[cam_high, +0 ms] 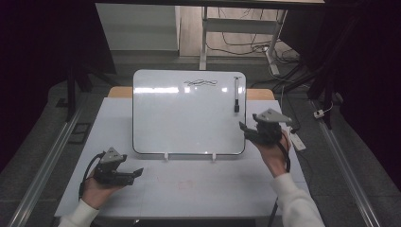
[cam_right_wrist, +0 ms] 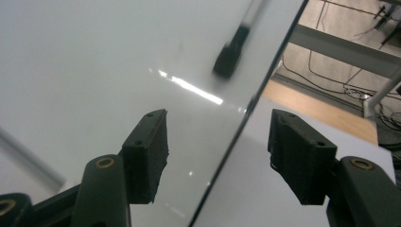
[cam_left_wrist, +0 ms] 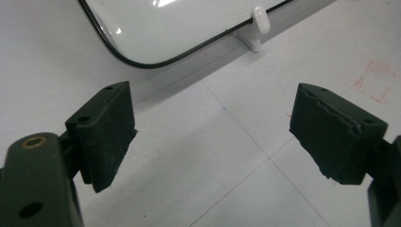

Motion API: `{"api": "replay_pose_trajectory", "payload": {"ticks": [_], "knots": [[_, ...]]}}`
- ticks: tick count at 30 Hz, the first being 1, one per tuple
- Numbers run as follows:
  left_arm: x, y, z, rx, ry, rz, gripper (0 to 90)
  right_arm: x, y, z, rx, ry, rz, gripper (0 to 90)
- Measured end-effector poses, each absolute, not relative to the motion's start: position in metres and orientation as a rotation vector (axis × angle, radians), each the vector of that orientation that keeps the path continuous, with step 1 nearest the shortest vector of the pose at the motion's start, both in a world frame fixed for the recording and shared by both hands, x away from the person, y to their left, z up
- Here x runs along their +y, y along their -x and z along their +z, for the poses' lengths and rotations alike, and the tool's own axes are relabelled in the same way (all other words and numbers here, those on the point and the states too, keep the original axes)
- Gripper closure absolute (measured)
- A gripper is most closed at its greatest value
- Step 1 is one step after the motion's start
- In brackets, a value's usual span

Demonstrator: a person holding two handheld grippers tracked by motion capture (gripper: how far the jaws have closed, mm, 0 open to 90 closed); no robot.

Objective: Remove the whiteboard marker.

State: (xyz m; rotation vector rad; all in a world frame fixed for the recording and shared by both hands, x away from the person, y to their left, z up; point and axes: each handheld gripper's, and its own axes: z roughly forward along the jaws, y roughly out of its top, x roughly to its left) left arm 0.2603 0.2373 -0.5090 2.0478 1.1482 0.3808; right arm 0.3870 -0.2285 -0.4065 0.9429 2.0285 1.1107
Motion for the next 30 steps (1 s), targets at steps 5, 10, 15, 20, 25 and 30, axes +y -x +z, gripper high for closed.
{"api": "replay_pose_trajectory", "payload": {"ticks": [5,10,15,20,25,30], "knots": [[0.236,-0.26,-0.511,1.136,-2.064,0.393,15.6,-0.202,-0.427,-0.386,2.0,-0.973,1.031,46.2],[0.238,-0.259,-0.512,1.133,-2.064,0.398,15.5,-0.188,-0.459,-0.377,1.976,-1.05,0.991,52.3],[0.238,-0.258,-0.513,1.129,-2.066,0.404,15.5,-0.175,-0.475,-0.373,1.946,-1.111,0.95,62.3],[0.239,-0.257,-0.513,1.116,-2.067,0.411,15.5,-0.167,-0.482,-0.37,1.916,-1.155,0.892,72.1],[0.24,-0.256,-0.512,1.107,-2.064,0.416,15.5,-0.163,-0.487,-0.37,1.91,-1.206,0.869,74.1],[0.24,-0.255,-0.513,1.101,-2.061,0.42,15.5,-0.157,-0.487,-0.369,1.911,-1.246,0.869,80.6]]}}
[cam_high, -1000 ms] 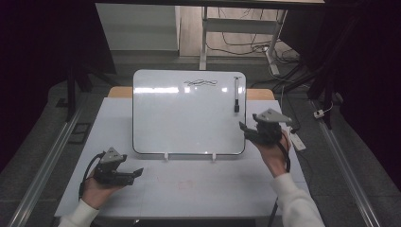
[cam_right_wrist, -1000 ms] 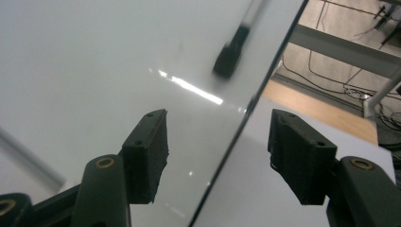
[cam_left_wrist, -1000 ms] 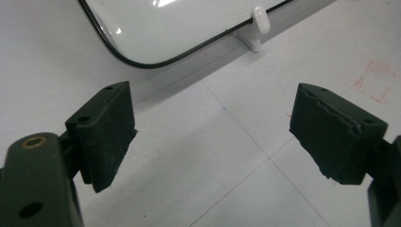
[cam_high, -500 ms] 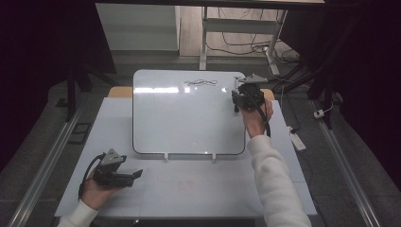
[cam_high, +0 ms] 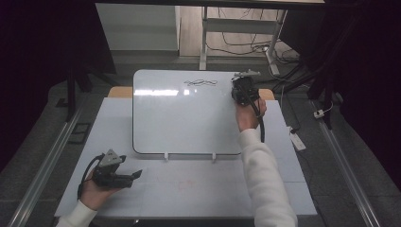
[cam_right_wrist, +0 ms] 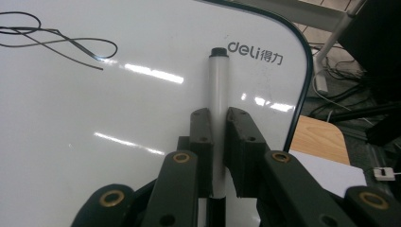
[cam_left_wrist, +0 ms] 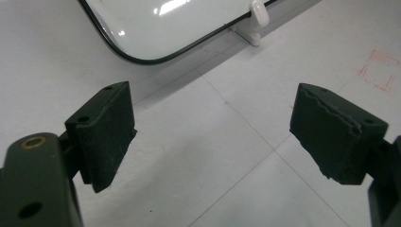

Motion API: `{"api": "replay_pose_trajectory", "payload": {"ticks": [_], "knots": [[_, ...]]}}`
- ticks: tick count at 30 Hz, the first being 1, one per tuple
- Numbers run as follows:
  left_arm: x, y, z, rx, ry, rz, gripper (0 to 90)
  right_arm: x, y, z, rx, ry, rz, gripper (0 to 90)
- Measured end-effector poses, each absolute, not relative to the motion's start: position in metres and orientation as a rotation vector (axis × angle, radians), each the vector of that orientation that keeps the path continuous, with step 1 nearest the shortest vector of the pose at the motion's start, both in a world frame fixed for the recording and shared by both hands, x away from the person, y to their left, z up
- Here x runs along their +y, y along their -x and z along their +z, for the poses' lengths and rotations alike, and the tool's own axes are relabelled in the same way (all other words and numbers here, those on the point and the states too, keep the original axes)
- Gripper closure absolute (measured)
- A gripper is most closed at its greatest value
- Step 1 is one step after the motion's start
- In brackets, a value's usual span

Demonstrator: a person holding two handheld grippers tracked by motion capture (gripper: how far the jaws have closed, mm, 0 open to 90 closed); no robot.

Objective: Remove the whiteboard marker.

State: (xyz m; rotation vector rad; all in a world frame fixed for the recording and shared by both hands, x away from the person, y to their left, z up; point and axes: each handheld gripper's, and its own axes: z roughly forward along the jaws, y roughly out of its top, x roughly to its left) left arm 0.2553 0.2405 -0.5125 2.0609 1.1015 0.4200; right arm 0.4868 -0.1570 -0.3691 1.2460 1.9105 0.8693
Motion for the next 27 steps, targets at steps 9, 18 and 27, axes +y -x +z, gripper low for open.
{"api": "replay_pose_trajectory", "payload": {"ticks": [9,18,27], "knots": [[0.242,-0.253,-0.511,1.1,-2.053,0.435,15.6,-0.167,-0.47,-0.36,1.873,-1.206,0.988,81.1],[0.222,-0.26,-0.496,1.041,-2.026,0.432,18.5,-0.186,-0.42,-0.36,1.902,-1.09,1.351,81.0],[0.154,-0.281,-0.469,0.867,-2.022,0.412,27.4,-0.169,-0.372,-0.399,2.034,-0.969,1.585,80.9]]}}
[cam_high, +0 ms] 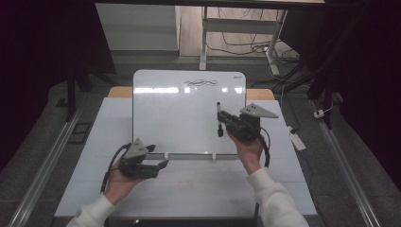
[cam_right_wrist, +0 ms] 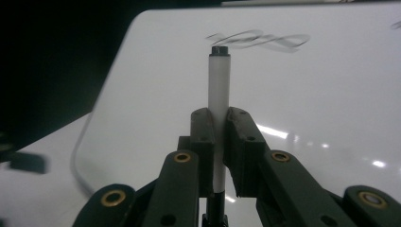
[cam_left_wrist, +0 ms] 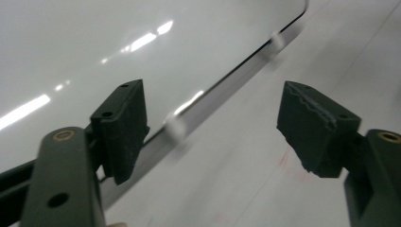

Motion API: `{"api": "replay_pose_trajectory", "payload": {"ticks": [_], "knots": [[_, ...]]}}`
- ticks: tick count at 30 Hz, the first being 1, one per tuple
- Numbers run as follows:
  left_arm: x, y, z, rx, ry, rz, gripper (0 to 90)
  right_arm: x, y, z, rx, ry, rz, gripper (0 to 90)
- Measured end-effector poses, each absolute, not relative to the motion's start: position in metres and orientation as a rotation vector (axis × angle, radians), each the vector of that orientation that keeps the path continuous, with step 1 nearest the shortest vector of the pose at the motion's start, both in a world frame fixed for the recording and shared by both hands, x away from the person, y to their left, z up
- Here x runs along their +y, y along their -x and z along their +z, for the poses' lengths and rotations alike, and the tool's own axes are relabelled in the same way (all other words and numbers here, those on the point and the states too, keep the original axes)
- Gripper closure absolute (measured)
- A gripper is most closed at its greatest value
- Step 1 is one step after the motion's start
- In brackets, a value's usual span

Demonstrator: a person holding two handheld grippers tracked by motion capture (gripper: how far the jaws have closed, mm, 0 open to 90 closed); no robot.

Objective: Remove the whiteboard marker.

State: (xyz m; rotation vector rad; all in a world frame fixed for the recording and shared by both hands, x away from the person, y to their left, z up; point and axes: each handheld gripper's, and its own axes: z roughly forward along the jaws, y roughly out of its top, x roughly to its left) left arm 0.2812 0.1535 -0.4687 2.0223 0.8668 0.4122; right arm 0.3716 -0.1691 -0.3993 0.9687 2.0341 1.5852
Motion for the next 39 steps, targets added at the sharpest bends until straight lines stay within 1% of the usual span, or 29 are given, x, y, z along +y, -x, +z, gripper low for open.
{"api": "replay_pose_trajectory", "payload": {"ticks": [2,3,4,5,6,7,9,11,15,20,23,26,33,35,38,39], "knots": [[0.146,-0.285,-0.468,0.853,-2.021,0.4,29.8,-0.166,-0.367,-0.403,2.047,-0.96,1.599,80.9],[0.138,-0.288,-0.467,0.845,-2.015,0.38,29.8,-0.163,-0.363,-0.407,2.058,-0.951,1.611,80.9],[0.132,-0.292,-0.466,0.836,-2.01,0.36,32.3,-0.158,-0.355,-0.415,2.072,-0.938,1.633,80.9],[0.12,-0.298,-0.465,0.823,-1.984,0.312,33.4,-0.156,-0.352,-0.418,2.074,-0.937,1.65,80.9],[0.114,-0.301,-0.464,0.815,-1.977,0.296,34.5,-0.155,-0.348,-0.422,2.076,-0.938,1.673,80.9],[0.114,-0.301,-0.464,0.815,-1.977,0.296,35.8,-0.155,-0.348,-0.422,2.076,-0.938,1.673,80.9],[0.103,-0.305,-0.464,0.798,-1.969,0.271,37.0,-0.152,-0.343,-0.427,2.079,-0.925,1.715,80.8],[0.089,-0.308,-0.466,0.771,-1.979,0.258,40.2,-0.148,-0.336,-0.432,2.074,-0.901,1.728,80.8],[0.081,-0.31,-0.468,0.754,-1.982,0.246,45.5,-0.143,-0.33,-0.437,2.066,-0.901,1.772,80.8],[0.076,-0.312,-0.47,0.735,-1.993,0.247,59.4,-0.139,-0.325,-0.441,2.051,-0.89,1.805,80.8],[0.076,-0.311,-0.47,0.717,-1.993,0.251,73.0,-0.138,-0.324,-0.443,2.047,-0.881,1.801,80.8],[0.076,-0.313,-0.472,0.714,-1.998,0.23,75.7,-0.138,-0.324,-0.445,2.043,-0.899,1.815,81.0],[0.08,-0.316,-0.473,0.724,-2.01,0.21,79.0,-0.137,-0.324,-0.448,2.059,-0.887,1.809,80.1],[0.084,-0.318,-0.473,0.722,-2.015,0.203,79.1,-0.138,-0.327,-0.447,2.112,-0.86,1.8,66.1],[0.086,-0.317,-0.473,0.704,-2.038,0.206,79.2,-0.143,-0.331,-0.448,2.193,-0.827,1.772,57.2],[0.085,-0.317,-0.473,0.698,-2.046,0.209,79.3,-0.144,-0.333,-0.449,2.235,-0.822,1.746,55.5]]}}
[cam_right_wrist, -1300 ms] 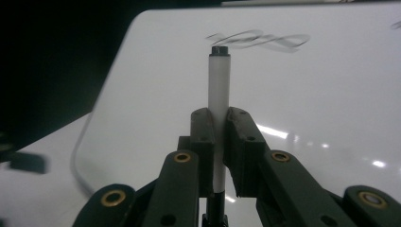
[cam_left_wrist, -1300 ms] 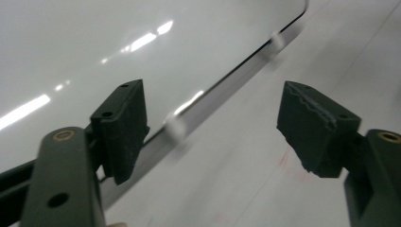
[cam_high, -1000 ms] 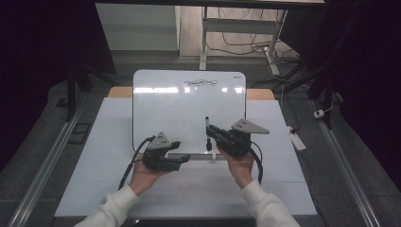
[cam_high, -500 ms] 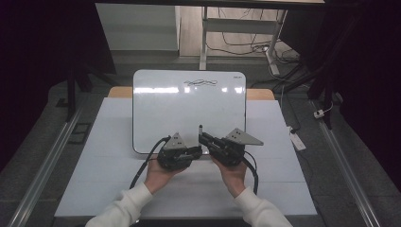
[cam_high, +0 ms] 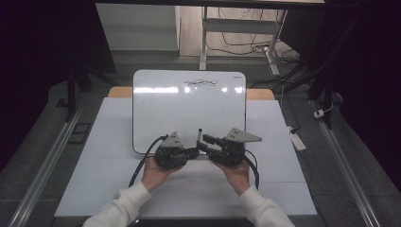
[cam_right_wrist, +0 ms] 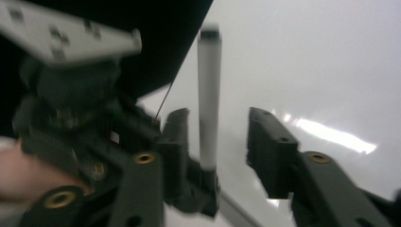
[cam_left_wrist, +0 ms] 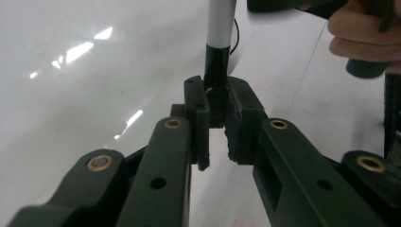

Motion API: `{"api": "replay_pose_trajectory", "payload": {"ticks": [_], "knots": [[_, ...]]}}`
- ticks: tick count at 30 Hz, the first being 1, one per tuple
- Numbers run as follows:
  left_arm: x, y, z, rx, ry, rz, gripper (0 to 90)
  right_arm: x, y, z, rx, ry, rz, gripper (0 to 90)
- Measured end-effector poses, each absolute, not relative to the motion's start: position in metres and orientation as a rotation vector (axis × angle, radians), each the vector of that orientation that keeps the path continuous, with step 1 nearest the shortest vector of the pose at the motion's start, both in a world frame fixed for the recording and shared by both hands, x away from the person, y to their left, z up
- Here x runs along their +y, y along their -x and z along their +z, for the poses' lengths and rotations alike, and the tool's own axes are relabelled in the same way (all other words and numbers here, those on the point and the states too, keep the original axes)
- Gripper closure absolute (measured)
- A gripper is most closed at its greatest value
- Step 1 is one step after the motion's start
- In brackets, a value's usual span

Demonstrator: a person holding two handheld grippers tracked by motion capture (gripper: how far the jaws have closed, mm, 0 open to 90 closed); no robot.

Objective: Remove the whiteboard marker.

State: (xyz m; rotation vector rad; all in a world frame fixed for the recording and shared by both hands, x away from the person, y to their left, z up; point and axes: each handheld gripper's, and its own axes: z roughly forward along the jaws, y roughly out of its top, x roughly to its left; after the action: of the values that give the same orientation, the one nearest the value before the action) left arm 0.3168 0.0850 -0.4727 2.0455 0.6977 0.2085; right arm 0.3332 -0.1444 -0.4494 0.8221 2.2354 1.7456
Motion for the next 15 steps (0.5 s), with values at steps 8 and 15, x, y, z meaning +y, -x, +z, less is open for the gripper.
{"api": "replay_pose_trajectory", "payload": {"ticks": [8,15], "knots": [[0.0819,-0.3142,-0.4723,0.652,-2.089,0.225,79.2,-0.1424,-0.3371,-0.4546,2.414,-0.711,1.645,67.8],[0.0809,-0.3115,-0.4691,0.614,-2.115,0.249,79.2,-0.1398,-0.3382,-0.4566,2.485,-0.686,1.626,79.2]]}}
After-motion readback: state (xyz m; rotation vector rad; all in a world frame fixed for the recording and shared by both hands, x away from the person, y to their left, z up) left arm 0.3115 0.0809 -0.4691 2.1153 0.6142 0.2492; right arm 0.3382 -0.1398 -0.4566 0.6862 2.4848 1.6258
